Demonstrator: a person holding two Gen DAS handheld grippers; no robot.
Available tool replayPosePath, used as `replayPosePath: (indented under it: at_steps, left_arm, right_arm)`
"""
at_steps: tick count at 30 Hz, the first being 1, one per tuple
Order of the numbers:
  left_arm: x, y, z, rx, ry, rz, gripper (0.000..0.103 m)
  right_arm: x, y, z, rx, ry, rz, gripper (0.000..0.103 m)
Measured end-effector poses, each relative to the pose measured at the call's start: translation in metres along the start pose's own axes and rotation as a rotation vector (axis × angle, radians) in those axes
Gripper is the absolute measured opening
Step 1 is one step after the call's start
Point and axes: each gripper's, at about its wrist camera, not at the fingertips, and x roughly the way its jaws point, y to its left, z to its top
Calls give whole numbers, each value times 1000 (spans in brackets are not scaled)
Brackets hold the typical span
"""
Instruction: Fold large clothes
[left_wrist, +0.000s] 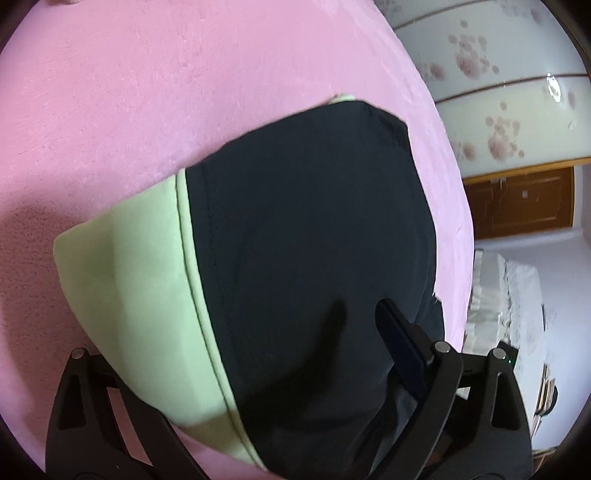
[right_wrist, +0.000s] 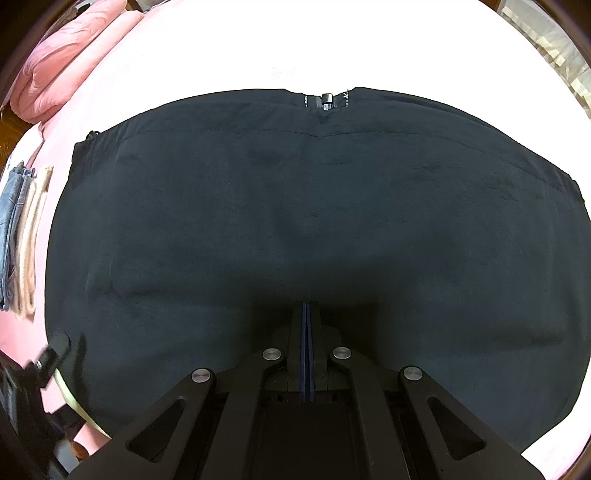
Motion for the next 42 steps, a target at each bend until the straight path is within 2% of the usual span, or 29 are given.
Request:
replayPosePath:
  at_steps: [1,2,3,4,6,9,15,22,26,31,36,42]
  left_arm:
    - [-1,-3,-1,2,-25,29,78]
    - [-1,-7,-3,12,-47,81,59]
    - [-3,-9,-5,25,-60,115,51]
    - [-5,-12,-7,43,-82,128,47]
    - [-13,-24,-14,93,-153,120,25]
    - [-22,-46,-22,197,-222,132,18]
    - [-29,-69,-24,295,-231,144,15]
    - [-48,-98,-43,496,-271,129,14]
    - [-60,-109,-51,574,-277,121,14]
    - [-64,-115,-57,601,-269,144,14]
    - [-64,-107,-56,573,-241,172,14]
    - [-73,-109,-64,598,-250,169,14]
  right_arm:
    - [0,-1,0,2,0,0,0]
    - [-1,-1,-1,4,0,-1,0]
    - [-2,-1,-2,5,0,-3,0]
    - [-2,-1,-2,6,0,-6,0]
    - [-3,2,-3,3,0,-17,0]
    - [-4,7,-6,-2,-2,-34,0]
    - [-6,15,-8,-1,-9,-54,0]
    - [-8,20,-12,9,-16,-46,0]
    - [-9,18,-17,11,-46,-31,0]
    - [-11,18,-32,-11,-99,-5,0]
    - [-12,10,-40,3,-102,24,0]
    - [-16,4,-46,4,-126,38,0]
